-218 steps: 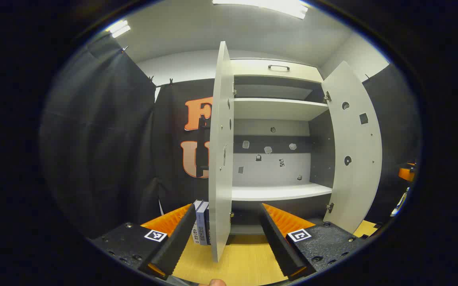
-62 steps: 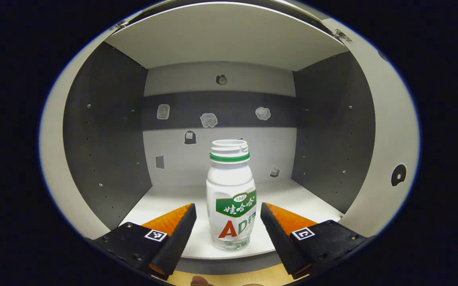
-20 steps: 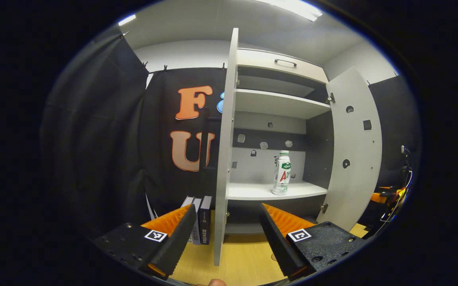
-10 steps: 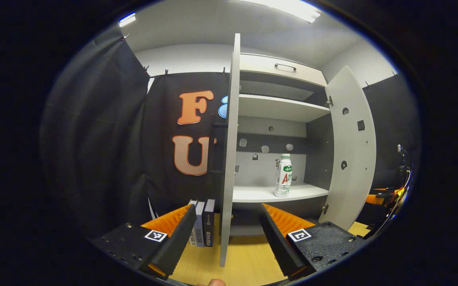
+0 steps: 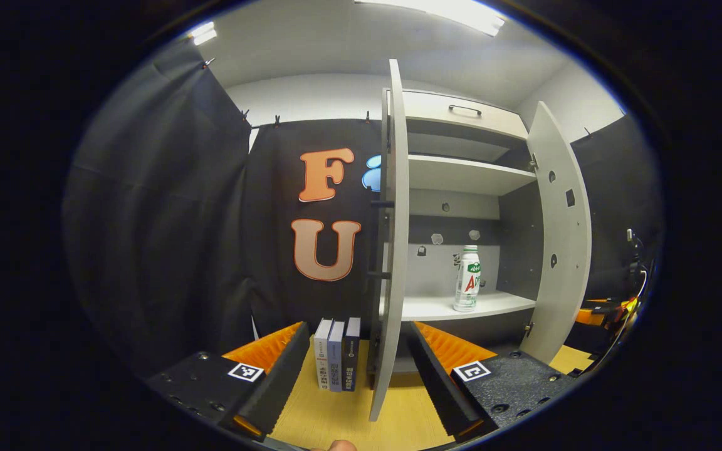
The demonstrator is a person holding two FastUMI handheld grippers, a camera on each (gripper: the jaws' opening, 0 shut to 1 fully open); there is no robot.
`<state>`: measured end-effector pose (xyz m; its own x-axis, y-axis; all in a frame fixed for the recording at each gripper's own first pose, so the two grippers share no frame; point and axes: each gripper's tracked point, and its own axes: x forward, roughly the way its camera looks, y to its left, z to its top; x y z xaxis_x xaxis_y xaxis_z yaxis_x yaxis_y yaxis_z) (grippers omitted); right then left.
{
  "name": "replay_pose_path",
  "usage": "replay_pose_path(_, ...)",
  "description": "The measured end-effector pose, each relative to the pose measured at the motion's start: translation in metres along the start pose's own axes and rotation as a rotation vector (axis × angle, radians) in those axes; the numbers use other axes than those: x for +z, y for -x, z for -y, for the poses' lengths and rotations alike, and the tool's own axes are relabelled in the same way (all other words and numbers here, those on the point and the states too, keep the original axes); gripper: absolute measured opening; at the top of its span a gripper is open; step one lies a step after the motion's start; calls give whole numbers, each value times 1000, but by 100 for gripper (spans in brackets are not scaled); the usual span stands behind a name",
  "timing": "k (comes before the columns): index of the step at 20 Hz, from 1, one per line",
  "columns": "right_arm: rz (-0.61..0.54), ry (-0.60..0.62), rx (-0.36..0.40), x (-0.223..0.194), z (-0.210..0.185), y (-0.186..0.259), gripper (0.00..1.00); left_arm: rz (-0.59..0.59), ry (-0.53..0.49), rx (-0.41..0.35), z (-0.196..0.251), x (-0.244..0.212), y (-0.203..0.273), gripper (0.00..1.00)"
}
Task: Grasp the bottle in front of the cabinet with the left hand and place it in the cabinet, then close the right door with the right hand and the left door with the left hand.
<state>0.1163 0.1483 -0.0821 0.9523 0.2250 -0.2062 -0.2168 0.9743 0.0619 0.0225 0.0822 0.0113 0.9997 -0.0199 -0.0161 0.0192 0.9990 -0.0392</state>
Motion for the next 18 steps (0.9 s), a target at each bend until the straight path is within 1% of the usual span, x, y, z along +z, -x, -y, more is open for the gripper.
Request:
replay_pose_path(5,2,-1,27,-3,-18,-19,97,6,2,9,-7,-4,3,95)
replay_pose_path(9,4,-2,68,-6,-39,-40,97,4,20,2,-11,-9,3,95)
replay_pose_path(10,2,4,80,-7,-45,-50,97,2,24,4,-13,-11,2,92)
replay_pose_path(11,-5,7,82,-9,-50,-59,97,3,25,8,-15,-13,1,95)
replay_pose_path(14,-23,24,85,-20,-64,-89,98,9,27,23,-22,-13,-2,95)
replay_pose_path(16,-13,47,79,-22,-70,-101,97,10,30,33,-25,-14,-2,95)
replay_pose_path(18,-8,63,73,-17,-73,-104,97,9,20,44,-31,-16,-5,95)
